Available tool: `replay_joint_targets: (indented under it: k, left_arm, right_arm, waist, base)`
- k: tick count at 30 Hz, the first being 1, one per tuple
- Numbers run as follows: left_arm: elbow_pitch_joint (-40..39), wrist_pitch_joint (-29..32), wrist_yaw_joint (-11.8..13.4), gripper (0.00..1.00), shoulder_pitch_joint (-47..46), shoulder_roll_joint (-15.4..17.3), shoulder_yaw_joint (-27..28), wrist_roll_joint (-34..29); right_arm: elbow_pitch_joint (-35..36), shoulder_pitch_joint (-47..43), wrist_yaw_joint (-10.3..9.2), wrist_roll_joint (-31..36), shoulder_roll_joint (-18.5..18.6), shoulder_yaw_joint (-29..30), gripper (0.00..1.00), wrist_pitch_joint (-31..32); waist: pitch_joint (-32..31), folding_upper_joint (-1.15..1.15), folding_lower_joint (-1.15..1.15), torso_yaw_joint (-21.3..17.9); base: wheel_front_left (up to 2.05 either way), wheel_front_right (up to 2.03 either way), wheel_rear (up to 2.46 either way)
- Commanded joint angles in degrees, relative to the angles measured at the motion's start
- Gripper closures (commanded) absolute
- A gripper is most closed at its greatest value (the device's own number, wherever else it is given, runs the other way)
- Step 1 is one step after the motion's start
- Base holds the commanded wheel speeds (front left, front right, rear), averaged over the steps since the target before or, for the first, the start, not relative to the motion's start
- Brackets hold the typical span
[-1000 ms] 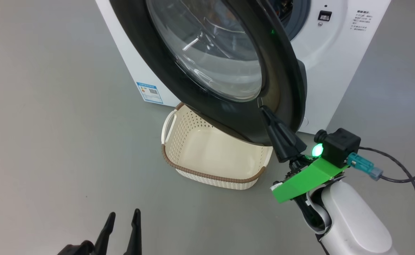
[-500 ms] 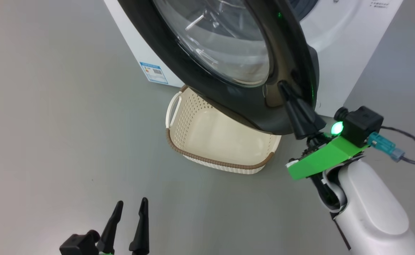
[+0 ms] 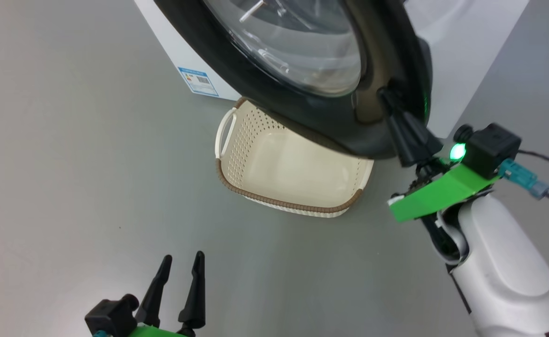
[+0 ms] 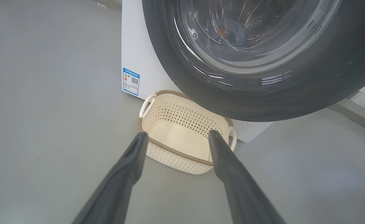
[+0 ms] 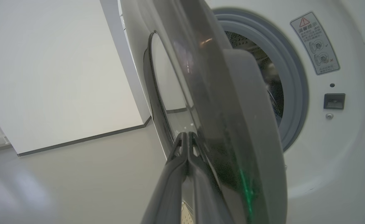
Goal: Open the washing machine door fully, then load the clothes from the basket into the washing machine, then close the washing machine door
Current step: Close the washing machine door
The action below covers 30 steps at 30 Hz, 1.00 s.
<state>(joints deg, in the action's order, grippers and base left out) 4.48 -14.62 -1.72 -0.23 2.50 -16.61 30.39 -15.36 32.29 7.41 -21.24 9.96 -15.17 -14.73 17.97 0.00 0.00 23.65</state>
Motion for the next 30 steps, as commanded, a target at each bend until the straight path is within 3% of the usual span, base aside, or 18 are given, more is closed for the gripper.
replay_joint_targets:
  k: [1,30]
  left_arm:
    - [-1.49,-0.38,0.29,0.0,-1.36,0.38,1.41,0.48]
    - [-2.26,-0.38,-0.02,0.0,-4.55,0.38,-2.53,2.71]
  right_arm:
    - [1.51,1.73,0.08,0.07,-0.09,0.16,1.0,-0.27]
    - [-0.17,13.48,0.08,1.81,7.63,0.63,1.0,-0.27]
  waist:
    - [0.63,0.0,0.0,-0.23]
    - [8.1,0.0,0.0,2.42]
  base:
    - [0.0,0.0,0.0]
    - [0.0,0.0,0.0]
